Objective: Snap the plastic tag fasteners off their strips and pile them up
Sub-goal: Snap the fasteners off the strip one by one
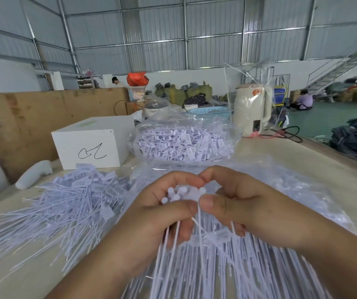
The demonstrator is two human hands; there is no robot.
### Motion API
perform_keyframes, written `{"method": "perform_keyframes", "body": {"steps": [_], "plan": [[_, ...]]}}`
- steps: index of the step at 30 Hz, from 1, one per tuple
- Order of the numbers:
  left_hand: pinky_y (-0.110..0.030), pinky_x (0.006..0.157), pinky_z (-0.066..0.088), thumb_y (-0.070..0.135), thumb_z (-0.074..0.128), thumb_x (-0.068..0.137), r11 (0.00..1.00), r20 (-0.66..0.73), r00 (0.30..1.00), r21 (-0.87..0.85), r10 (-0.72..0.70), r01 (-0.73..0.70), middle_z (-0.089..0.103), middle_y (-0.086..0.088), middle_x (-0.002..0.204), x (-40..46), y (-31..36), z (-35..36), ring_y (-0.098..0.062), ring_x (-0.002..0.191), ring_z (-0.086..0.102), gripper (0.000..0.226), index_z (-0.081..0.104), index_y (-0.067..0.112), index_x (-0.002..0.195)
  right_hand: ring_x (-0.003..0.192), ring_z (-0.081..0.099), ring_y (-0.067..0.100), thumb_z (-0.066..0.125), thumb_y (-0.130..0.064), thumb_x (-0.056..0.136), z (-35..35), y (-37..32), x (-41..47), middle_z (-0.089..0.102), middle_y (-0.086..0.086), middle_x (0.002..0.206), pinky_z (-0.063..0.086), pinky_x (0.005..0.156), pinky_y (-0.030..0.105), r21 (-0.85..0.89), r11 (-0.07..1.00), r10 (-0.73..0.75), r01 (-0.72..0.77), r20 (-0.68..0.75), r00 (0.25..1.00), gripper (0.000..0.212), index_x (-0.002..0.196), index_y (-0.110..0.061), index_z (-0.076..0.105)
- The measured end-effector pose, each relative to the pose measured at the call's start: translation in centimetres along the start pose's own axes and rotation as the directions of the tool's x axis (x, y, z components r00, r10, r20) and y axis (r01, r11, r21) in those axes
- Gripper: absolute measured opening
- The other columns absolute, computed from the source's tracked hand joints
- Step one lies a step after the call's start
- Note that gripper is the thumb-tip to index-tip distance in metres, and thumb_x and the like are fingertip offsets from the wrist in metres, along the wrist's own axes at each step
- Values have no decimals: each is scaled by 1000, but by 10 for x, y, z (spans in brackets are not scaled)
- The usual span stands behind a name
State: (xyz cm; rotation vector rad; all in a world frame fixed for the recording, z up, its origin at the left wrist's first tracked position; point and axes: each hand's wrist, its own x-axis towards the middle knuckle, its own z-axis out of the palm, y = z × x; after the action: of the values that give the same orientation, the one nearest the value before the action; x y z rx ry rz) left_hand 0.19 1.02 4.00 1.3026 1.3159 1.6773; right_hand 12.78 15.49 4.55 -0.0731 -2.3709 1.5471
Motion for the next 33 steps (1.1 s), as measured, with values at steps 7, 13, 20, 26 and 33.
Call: {"method": "perform_keyframes", "body": {"steps": [7,13,20,26,33], "plan": [[-12,44,44,7,62,72,997,328,944,71,-35,13,66,6,64,-4,10,-16,-3,45,57,33,70,22,100,50,41,12,67,-53,73,4,1,0,43,-7,55,35,50,27,-28,998,-60,62,58,997,33,78,-21,63],[-13,43,39,24,73,64,996,183,983,74,25,-39,56,7,54,-4,10,-16,-5,44,48,12,64,27,70,70,60,13,64,-48,80,-4,0,0,62,8,68,43,72,22,9,998,-56,55,156,986,40,73,-9,70],[-16,43,31,34,81,53,993,-226,970,86,94,-77,40,2,47,4,-5,-9,-12,40,36,34,49,22,59,55,28,30,71,-48,80,2,3,5,32,15,62,23,53,36,-109,993,-56,41,-137,989,51,74,2,60],[-16,41,29,31,82,65,977,-449,871,153,201,-146,43,-1,47,8,-11,4,-12,42,35,36,47,23,60,39,22,7,63,-33,90,32,0,9,27,-12,44,19,40,18,-86,993,-112,84,-405,907,43,53,-19,47],[-19,43,30,32,76,69,977,-453,867,139,208,-162,41,-3,51,4,-10,8,-13,46,34,30,49,22,62,44,24,9,57,-53,79,44,-3,7,27,-10,46,21,42,23,-173,979,-184,108,-524,832,50,58,-8,46]]}}
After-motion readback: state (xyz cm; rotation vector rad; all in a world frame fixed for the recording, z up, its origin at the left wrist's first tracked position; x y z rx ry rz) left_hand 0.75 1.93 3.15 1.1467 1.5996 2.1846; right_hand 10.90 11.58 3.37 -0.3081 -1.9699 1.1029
